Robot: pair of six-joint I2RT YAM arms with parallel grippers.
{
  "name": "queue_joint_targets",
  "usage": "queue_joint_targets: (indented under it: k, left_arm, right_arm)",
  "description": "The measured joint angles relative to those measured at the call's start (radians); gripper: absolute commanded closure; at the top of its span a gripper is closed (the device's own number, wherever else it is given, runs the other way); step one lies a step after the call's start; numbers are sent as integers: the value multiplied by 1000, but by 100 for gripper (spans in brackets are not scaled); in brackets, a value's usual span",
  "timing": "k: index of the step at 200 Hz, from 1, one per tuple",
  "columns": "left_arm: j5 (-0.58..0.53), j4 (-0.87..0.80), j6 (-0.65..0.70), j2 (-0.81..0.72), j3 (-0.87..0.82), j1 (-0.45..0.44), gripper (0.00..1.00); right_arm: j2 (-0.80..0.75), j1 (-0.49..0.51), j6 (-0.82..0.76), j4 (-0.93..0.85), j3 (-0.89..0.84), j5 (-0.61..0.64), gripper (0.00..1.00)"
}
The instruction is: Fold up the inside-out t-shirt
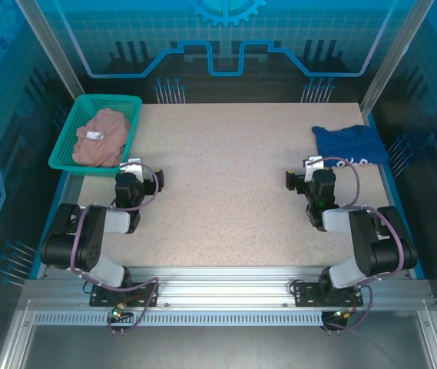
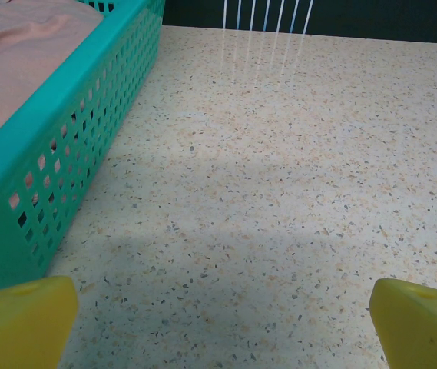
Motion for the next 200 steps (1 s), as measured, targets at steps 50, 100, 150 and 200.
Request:
queue_joint_targets:
  k: [50, 100, 150, 200]
  left_arm:
    - [0, 0, 0, 0, 0, 0, 1]
    - [-95, -126, -42, -238, -34, 0, 1]
    - [-151, -561, -303, -607, 93, 3, 1]
    - [72, -922, -405, -380, 460, 4, 1]
  right_arm:
    - [0, 0, 0, 0, 0, 0, 0]
    - [-79, 8, 12, -132, 16, 52, 0]
    - [-429, -23, 212, -456, 112, 74, 0]
    - [-440, 249, 284, -756, 338, 30, 0]
